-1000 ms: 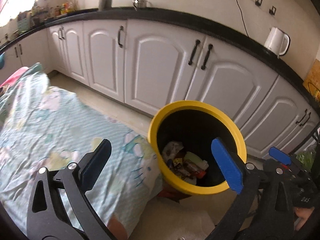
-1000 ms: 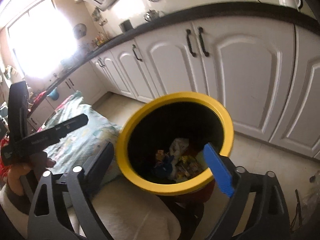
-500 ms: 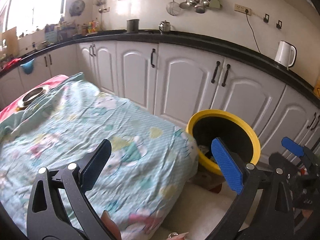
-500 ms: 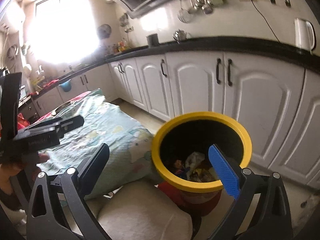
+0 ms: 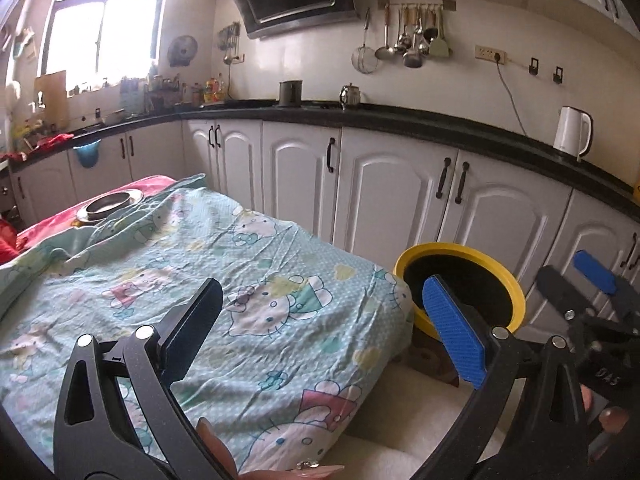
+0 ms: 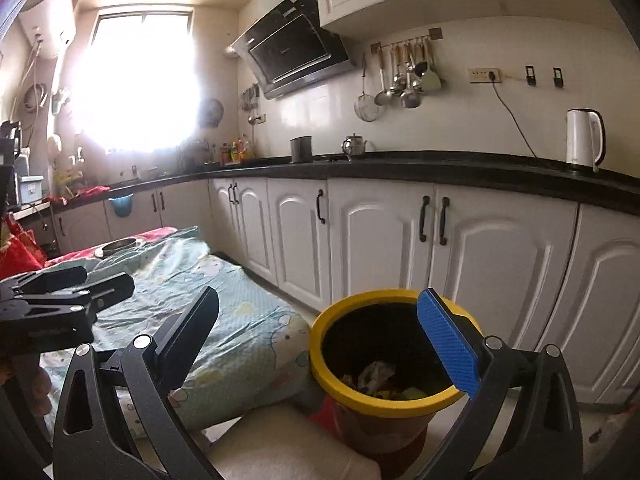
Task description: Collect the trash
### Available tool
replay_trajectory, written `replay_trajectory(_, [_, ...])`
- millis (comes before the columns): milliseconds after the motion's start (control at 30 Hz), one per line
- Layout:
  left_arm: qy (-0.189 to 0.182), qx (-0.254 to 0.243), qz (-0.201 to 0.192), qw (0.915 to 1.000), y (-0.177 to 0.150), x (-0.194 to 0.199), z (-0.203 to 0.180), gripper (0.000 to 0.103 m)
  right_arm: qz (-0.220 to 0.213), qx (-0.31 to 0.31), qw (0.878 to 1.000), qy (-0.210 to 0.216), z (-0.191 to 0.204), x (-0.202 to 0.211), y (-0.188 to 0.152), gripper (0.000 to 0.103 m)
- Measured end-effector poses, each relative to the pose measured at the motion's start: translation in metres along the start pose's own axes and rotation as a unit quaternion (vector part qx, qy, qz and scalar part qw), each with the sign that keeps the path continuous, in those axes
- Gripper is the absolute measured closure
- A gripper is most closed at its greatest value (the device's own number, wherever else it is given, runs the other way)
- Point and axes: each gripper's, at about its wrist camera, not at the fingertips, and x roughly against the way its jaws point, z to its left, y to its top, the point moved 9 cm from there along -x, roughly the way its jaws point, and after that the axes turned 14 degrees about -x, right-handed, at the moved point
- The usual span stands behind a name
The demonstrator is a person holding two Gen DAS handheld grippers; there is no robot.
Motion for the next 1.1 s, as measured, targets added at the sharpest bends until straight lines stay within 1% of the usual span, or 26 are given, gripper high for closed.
replay_trajectory(167, [-0.004, 0.005, -0.008, 0.9999, 0.001, 0.007, -0.001, 0.011, 0.012, 0.003, 1.0, 0.009, 0.003, -0.003, -0.006, 0.006])
replay_trajectory(367, [0.0, 0.007, -0.01, 0.9999, 0.0, 0.01, 0.0, 0.011, 0.008, 0.012, 1.0, 0.014, 0.01, 0.0, -0.008, 0.006])
replay_trajectory(1100, [0.006, 0.015, -0.007, 0.9998, -0.001, 0.013, 0.001, 0.011, 0.004, 0.013, 1.0, 0.006, 0.008, 0.004, -0.009, 0.006])
